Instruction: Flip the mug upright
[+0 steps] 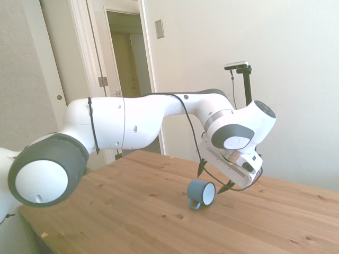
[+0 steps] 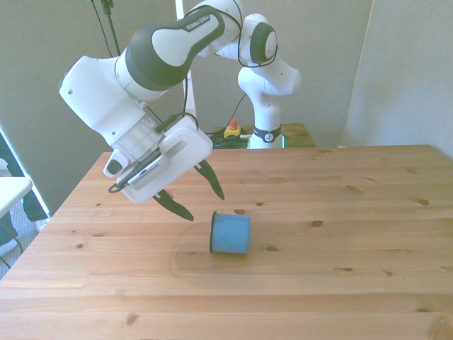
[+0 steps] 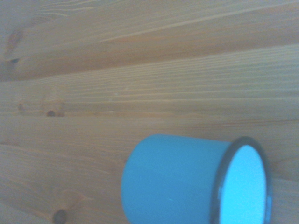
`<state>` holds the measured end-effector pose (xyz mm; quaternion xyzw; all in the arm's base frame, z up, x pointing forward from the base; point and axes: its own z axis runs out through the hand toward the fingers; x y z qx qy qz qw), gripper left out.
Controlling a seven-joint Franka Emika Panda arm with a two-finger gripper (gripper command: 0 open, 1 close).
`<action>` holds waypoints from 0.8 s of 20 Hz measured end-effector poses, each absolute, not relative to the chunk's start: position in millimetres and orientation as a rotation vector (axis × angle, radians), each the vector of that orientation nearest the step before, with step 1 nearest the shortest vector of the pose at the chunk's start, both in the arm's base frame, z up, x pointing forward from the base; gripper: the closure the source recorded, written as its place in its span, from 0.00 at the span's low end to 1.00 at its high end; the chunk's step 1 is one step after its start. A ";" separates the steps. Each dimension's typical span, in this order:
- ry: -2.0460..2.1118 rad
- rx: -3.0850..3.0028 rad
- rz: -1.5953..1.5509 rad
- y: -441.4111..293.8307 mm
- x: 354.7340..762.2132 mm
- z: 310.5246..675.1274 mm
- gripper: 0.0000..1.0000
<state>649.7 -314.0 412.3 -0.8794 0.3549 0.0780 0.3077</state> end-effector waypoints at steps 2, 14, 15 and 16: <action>0.926 -2.294 0.236 -306.3 657.1 408.9 0.00; 0.902 -2.233 0.329 -293.2 675.7 389.0 0.00; 0.903 -2.230 0.332 -293.9 675.7 386.9 0.00; 0.903 -2.228 0.335 -293.9 675.8 384.9 0.00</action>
